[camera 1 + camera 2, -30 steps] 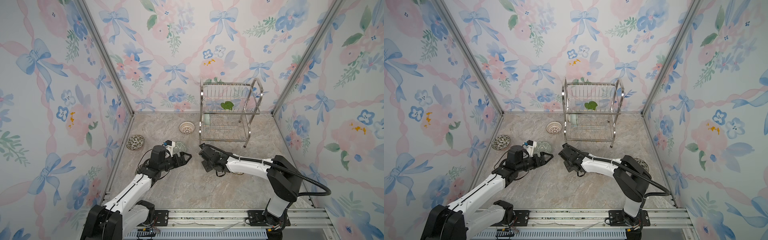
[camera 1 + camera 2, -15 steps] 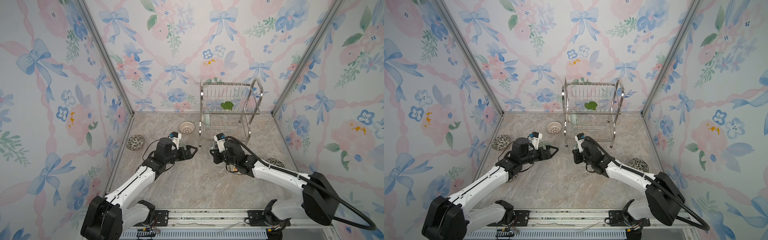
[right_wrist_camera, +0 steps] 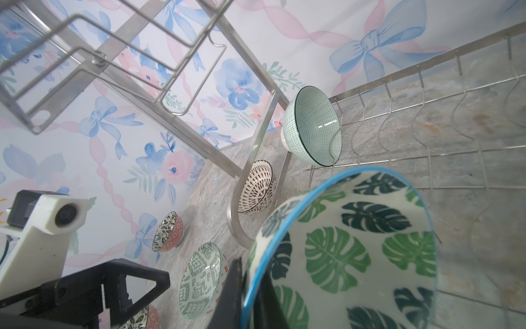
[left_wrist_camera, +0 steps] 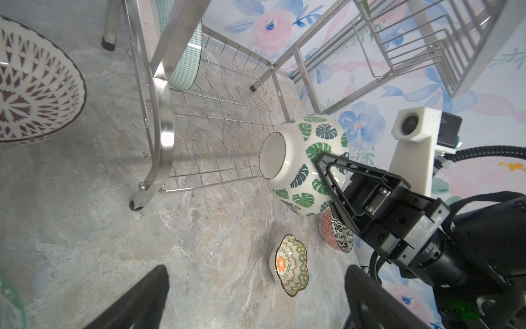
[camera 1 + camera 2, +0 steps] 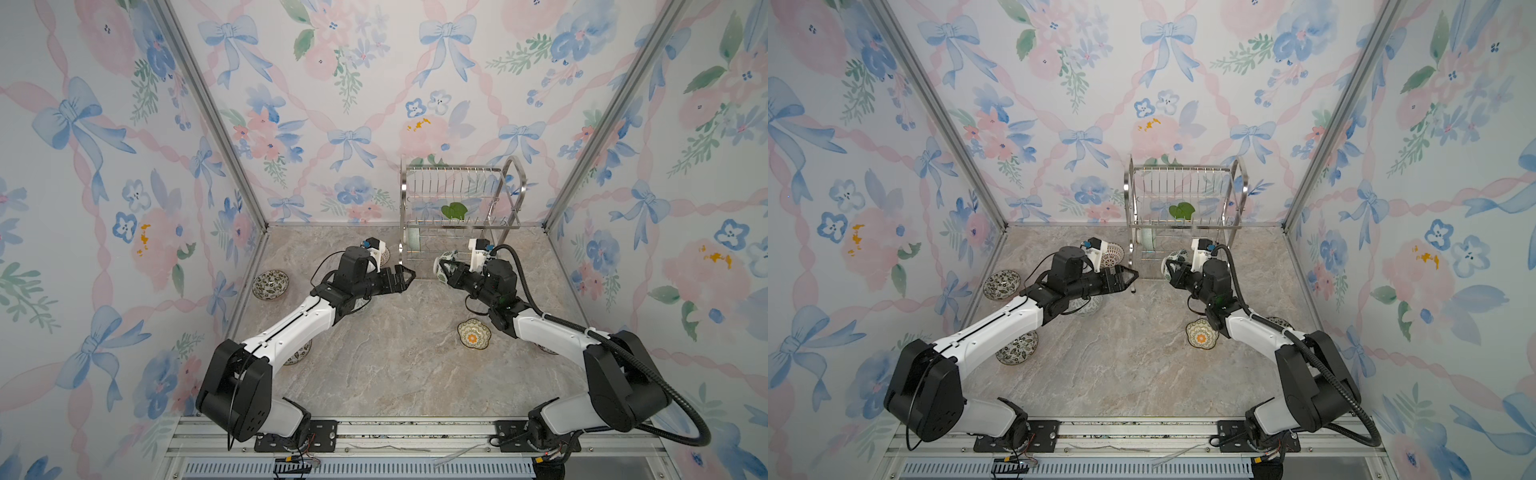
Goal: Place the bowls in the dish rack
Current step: 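Lift the leaf-print bowl toward the dish rack with the right gripper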
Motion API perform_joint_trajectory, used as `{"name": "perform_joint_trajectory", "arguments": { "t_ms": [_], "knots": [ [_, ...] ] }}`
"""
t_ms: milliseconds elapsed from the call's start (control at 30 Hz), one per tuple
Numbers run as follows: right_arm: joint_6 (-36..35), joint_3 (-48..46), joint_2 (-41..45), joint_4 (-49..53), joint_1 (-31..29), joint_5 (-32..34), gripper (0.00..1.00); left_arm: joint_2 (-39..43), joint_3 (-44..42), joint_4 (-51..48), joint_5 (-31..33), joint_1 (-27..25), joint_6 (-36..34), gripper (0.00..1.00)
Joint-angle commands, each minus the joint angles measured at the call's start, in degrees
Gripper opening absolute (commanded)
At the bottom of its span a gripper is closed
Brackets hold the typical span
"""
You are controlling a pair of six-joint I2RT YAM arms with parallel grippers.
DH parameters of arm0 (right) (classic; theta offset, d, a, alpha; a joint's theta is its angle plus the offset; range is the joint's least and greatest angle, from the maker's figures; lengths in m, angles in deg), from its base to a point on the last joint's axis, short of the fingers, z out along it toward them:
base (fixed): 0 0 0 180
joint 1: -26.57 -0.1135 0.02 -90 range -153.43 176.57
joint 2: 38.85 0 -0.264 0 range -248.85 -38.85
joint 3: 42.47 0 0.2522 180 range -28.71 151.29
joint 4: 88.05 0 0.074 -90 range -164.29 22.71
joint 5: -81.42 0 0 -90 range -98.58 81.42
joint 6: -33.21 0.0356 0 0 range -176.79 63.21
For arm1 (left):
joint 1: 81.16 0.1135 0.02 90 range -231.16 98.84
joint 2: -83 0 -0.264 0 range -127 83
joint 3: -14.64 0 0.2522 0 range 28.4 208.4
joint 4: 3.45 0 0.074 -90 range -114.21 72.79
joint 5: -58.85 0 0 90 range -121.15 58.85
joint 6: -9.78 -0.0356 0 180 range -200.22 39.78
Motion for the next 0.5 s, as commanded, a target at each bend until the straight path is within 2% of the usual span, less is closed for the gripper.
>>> {"name": "perform_joint_trajectory", "arguments": {
  "t_ms": [0,200,467],
  "knots": [
    [4.2,3.3,-2.2,-11.0,1.3,-1.7,0.00,-1.3,1.6,1.7,1.6,-0.7,-0.4,0.98],
    [7.9,5.3,-8.1,-18.0,2.6,-1.3,0.00,-1.8,1.6,5.9,5.4,-1.5,1.4,0.98],
    [13.3,9.5,-19.7,-30.3,4.2,-3.5,0.00,-3.5,3.8,6.5,5.2,-1.6,1.4,0.98]
  ]
}}
